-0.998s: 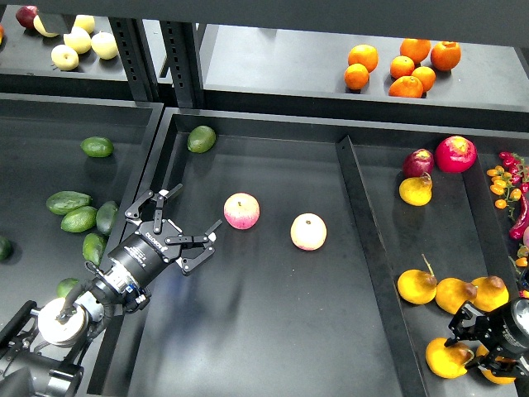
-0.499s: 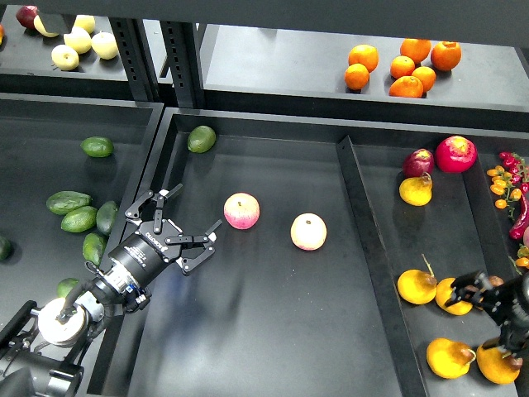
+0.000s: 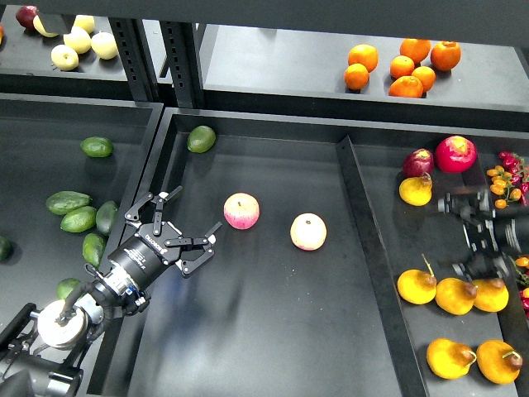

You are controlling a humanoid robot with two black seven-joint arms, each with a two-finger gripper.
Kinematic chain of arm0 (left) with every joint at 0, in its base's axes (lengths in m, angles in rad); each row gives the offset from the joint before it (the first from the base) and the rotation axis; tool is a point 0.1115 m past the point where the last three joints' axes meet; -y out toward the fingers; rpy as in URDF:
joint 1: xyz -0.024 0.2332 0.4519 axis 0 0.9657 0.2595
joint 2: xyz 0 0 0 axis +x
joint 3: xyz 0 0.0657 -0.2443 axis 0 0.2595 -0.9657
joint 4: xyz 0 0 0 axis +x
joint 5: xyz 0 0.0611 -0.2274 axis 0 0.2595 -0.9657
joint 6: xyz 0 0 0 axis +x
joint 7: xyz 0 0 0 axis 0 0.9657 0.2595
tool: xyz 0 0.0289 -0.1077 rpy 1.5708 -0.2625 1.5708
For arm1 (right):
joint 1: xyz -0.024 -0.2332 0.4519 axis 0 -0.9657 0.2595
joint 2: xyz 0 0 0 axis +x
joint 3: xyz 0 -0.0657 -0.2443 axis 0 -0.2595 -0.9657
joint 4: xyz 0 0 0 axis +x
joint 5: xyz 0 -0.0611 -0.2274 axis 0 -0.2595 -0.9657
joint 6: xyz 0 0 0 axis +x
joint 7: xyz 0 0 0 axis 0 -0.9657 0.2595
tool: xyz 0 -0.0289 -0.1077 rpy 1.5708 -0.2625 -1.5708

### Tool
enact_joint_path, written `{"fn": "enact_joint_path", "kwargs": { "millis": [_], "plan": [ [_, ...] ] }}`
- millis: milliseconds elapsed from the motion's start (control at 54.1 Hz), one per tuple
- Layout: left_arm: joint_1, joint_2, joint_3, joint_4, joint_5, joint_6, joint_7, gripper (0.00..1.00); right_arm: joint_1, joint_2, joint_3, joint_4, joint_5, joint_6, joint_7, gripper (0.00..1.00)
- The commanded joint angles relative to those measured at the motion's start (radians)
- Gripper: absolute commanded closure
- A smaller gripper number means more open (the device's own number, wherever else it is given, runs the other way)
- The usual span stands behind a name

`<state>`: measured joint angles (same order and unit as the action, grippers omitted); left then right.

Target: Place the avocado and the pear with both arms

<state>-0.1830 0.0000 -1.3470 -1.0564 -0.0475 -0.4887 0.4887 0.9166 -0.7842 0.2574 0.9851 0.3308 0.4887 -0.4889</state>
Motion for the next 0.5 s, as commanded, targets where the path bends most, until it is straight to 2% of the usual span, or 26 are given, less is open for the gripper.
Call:
{"fn": "enact_joint_path", "kwargs": {
  "millis": [0,240,480],
  "plan": [
    [0.000,0.000,0.000,0.000,0.000,0.000,0.000,0.01,-0.064,0.048,0.150,-0.005,0.042,0.000,0.000,0.01],
    [0.002,0.000,0.000,0.001,0.000,0.000,0.000,0.01,-0.242,0.178,0.450,-0.002,0.042,0.000,0.000,0.01],
    [0.002,0.000,0.000,-0.001,0.000,0.000,0.000,0.01,-0.361,0.339,0.672,0.001,0.037,0.000,0.000,0.01]
  ]
}}
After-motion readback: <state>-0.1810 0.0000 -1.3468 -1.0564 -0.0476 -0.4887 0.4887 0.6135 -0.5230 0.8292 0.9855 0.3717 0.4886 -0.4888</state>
